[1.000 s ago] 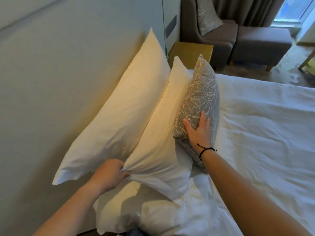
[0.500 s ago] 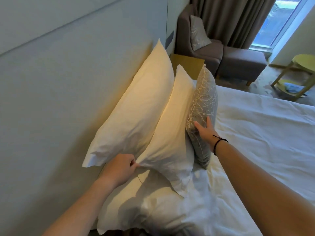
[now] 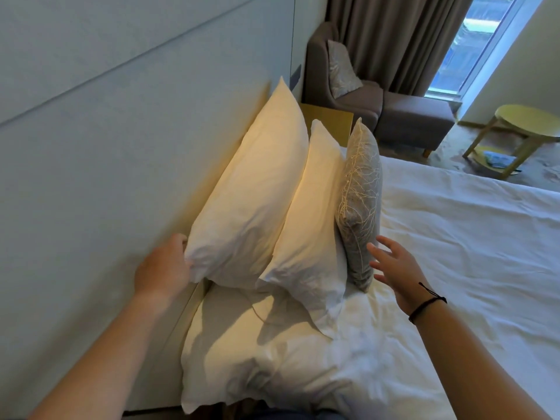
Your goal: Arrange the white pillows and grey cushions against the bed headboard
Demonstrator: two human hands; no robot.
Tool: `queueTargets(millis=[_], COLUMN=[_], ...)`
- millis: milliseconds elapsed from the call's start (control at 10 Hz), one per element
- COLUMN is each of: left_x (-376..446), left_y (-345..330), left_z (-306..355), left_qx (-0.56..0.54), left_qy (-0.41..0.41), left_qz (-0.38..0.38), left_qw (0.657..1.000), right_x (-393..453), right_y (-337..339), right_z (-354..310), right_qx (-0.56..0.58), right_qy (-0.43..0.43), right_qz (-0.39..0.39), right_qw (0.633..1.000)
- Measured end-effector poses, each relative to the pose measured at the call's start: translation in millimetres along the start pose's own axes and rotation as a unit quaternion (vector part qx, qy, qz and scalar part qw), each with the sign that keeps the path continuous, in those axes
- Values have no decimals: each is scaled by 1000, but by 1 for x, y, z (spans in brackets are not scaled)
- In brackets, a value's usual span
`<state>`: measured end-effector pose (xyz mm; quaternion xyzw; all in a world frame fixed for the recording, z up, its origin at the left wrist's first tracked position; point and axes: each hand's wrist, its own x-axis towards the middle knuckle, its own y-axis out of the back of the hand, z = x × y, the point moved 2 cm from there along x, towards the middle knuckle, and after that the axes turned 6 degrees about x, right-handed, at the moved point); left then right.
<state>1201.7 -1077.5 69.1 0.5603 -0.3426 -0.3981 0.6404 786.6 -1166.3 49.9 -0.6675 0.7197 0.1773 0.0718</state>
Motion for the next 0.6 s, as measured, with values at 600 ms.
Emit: queueTargets(millis=[600], left_x=[10], left_y=[13], left_z=[-3], left_qx=[-22], left_qy=[-40], left_qz=[82], left_qw=[996], right_x=[-97], right_y=[5], right_z=[-74], right_qx=[68], right_qy=[147], right_qz=[8], right_qw=[987])
